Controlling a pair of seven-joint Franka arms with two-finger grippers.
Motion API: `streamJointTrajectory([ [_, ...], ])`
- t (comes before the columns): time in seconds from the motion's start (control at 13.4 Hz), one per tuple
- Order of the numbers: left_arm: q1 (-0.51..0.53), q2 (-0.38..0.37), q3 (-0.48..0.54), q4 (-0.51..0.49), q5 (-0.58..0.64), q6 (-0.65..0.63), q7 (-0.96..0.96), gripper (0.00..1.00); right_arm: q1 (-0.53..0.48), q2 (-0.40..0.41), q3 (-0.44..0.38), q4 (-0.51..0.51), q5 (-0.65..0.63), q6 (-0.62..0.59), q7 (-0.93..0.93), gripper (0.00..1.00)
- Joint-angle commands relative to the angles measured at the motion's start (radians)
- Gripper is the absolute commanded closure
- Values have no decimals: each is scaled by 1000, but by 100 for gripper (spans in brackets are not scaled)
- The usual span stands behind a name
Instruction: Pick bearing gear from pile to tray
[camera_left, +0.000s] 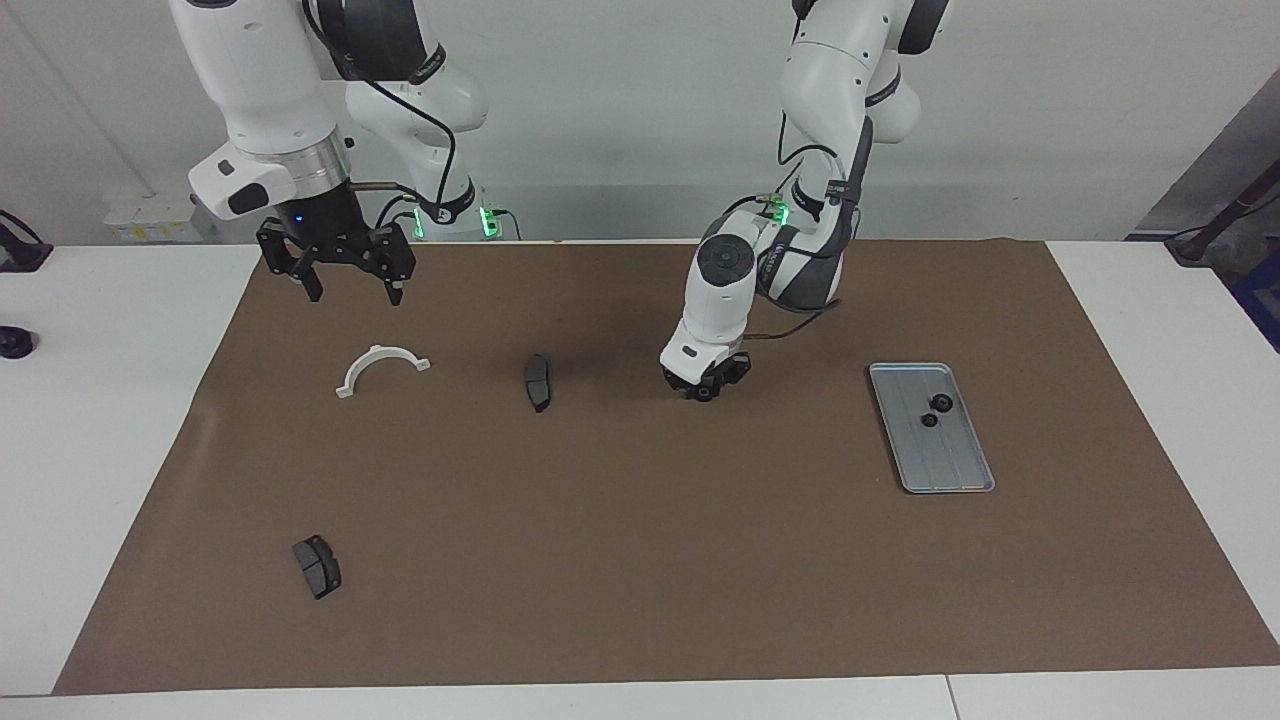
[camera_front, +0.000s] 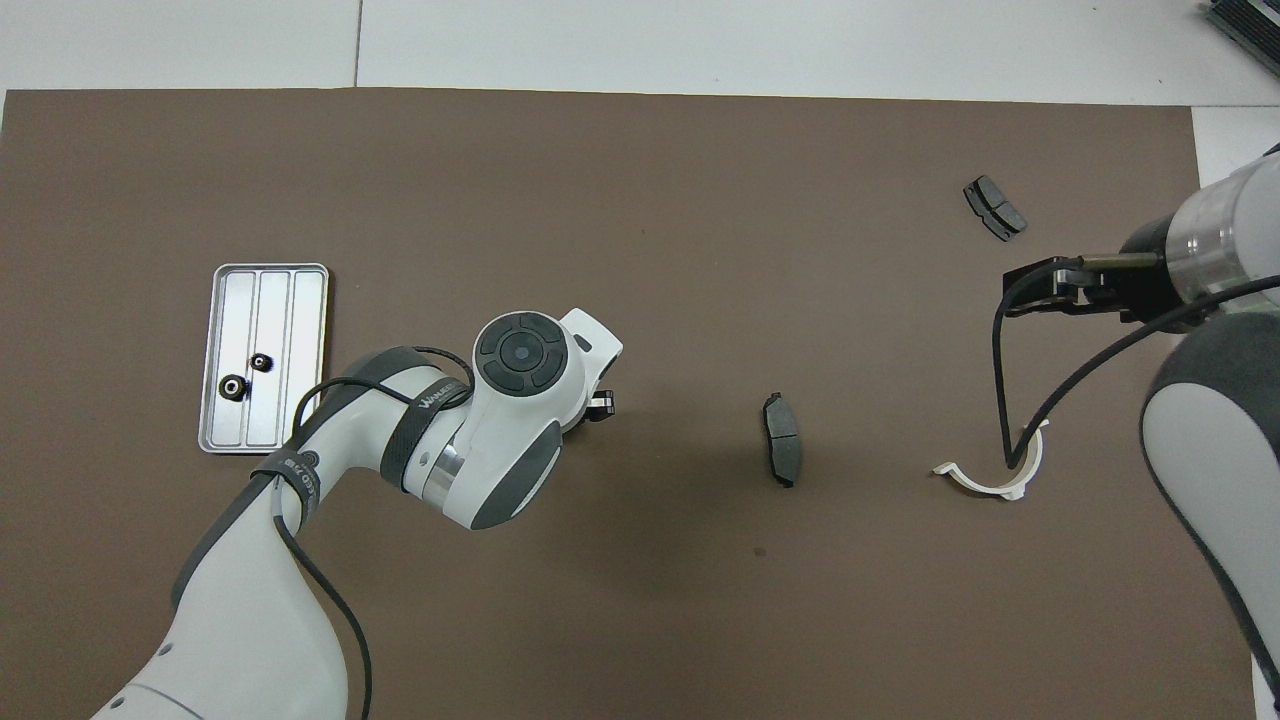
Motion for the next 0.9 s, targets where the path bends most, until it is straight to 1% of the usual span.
streamJointTrajectory([
  [0.0,-17,-42,13,-59,20,23,-27,64,-6,-16,8,-25,6,-3,-13,0],
  [0.15,-15,-40,13,-52,20,20,-23,77,0,-18,8,-25,6,-8,-9,0],
  [0.3,0,-33,16,-24,19,12,-20,83,-6,-16,8,-22,15,-15,-16,0],
  [0.37,14,-26,19,15,19,-3,-17,84,-11,-16,8,-19,20,-38,-23,0],
  [0.45,55,-20,19,55,20,-23,-10,84,-12,-16,8,-15,23,-60,-23,0],
  [0.6,148,-8,17,115,20,-34,50,84,-9,-15,8,-12,23,-52,-13,0],
  [0.67,199,-9,16,132,20,-35,111,84,-6,-15,9,-12,23,-51,-11,0],
  [0.82,300,-13,16,134,19,-34,241,84,-1,-15,9,-13,23,-49,-6,0],
])
